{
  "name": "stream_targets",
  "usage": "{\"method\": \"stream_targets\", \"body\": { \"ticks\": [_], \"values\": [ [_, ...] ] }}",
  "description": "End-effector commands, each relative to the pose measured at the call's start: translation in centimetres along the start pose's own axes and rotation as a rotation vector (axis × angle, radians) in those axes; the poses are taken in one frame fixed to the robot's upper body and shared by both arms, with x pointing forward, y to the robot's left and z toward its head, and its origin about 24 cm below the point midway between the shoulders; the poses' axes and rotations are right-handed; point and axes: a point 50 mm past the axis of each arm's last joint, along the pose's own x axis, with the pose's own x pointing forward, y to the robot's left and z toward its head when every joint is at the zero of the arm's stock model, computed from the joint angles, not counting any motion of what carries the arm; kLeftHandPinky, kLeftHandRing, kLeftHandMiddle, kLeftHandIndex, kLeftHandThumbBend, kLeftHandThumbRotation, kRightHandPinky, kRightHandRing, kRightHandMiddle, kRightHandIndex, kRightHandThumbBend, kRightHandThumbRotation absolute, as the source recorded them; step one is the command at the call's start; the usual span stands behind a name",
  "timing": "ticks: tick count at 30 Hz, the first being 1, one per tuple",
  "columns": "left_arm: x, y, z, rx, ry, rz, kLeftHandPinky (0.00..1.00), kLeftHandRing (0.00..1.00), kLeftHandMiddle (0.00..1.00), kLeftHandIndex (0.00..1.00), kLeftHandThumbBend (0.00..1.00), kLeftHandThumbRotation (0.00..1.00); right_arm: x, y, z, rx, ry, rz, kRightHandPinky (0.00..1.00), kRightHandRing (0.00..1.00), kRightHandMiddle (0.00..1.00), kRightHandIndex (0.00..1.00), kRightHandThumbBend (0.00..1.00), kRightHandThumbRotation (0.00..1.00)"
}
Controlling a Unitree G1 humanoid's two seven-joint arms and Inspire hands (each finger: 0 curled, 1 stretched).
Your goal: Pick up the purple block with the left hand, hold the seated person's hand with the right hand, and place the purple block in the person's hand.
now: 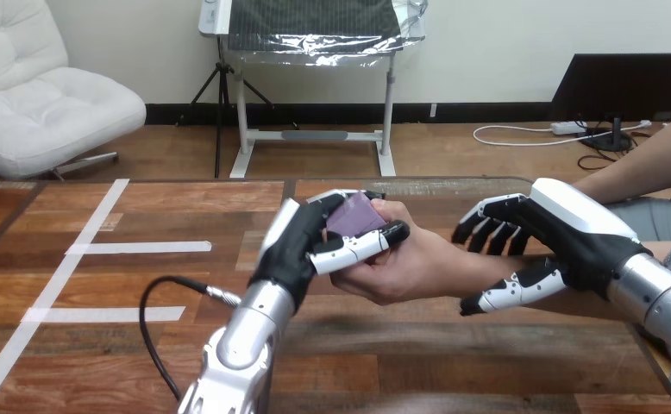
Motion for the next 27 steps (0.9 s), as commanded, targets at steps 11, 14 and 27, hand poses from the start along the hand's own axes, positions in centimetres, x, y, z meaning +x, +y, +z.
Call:
{"method": "stream_targets", "body": {
  "ticks": [11,14,27],
  "values": [
    [0.28,0.23,1.86,0.019,-0.091,0.012,0.69,0.73,0.73,0.74,0.76,0.97,-0.38,1.77,-1.02,0.037,0.049,0.055,0.61,0.70,0.73,0.74,0.82,0.49],
    [0.22,0.26,1.83,0.023,-0.091,0.014,0.70,0.74,0.72,0.74,0.78,0.97,-0.40,1.78,-1.01,0.036,0.047,0.052,0.61,0.71,0.74,0.75,0.82,0.49],
    [-0.20,0.21,1.59,0.010,-0.102,0.028,0.71,0.77,0.74,0.74,0.87,0.98,-0.57,1.85,-1.05,0.066,0.052,0.042,0.60,0.72,0.77,0.79,0.84,0.57]
  ]
}}
